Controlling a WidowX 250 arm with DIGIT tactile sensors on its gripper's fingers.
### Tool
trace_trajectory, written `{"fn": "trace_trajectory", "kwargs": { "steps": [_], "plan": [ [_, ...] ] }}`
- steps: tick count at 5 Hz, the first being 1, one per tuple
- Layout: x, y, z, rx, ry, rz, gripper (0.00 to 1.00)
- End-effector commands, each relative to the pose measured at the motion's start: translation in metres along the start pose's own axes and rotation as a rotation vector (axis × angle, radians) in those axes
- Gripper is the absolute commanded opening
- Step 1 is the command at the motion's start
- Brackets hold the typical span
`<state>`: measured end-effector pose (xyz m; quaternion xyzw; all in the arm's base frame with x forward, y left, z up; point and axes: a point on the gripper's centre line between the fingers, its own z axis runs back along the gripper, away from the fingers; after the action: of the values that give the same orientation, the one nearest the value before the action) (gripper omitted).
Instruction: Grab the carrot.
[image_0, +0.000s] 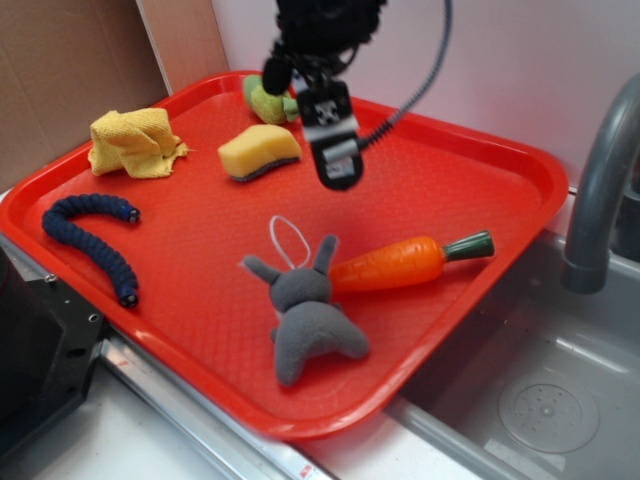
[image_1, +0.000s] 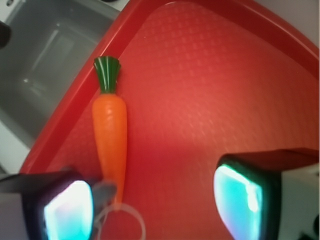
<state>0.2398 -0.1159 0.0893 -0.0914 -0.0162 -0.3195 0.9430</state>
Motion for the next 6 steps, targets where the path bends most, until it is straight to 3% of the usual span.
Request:
{"fn": "trace_trajectory", "kwargs": {
  "steps": [1,3,4,5,6],
  "plan": [
    [0.036,-0.034,-0.019,0.139,0.018,-0.134,1.00],
    [0.034,-0.027,-0.051,0.097,-0.020,-0.134,1.00],
    [0.007,-0.046,-0.068,0.060,0.031,-0.129,1.00],
    [-0.002,-0.036,-0.073,0.056,0.058,-0.105,0.00],
    [0.001,-0.028,-0.069,0.057,0.083,-0.098,0.00]
  ]
}}
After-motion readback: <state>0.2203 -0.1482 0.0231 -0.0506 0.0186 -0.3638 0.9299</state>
